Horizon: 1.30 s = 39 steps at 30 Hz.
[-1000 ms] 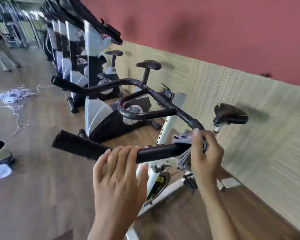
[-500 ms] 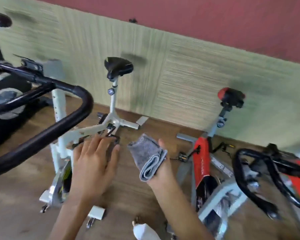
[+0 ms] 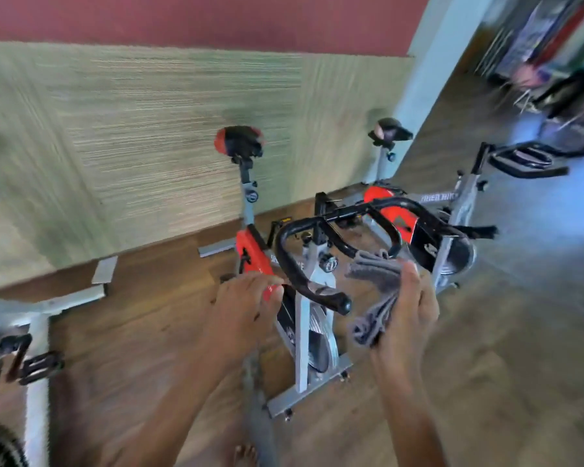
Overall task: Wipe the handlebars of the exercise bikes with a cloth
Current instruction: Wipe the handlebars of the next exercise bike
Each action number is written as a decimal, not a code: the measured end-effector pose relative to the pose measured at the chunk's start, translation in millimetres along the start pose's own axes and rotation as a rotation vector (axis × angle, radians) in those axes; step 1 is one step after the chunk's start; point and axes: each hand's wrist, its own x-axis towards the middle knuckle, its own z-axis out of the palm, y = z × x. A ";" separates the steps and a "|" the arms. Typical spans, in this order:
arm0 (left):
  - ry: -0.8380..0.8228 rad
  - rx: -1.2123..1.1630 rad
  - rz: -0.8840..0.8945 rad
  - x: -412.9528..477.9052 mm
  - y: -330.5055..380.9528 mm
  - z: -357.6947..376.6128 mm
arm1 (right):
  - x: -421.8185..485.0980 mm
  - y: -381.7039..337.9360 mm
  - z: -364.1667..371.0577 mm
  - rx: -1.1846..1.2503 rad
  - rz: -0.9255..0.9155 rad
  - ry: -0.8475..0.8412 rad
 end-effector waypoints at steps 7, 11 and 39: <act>-0.263 0.133 0.179 83.5 -5.4 58.1 | -6.4 91.0 13.3 -0.519 -0.454 -0.126; -0.366 0.291 0.284 101.5 -37.5 73.7 | 12.2 110.8 3.7 -0.728 -0.957 -0.134; -0.302 0.036 0.969 174.4 -94.2 76.7 | -26.4 94.8 77.4 -2.005 -0.630 0.301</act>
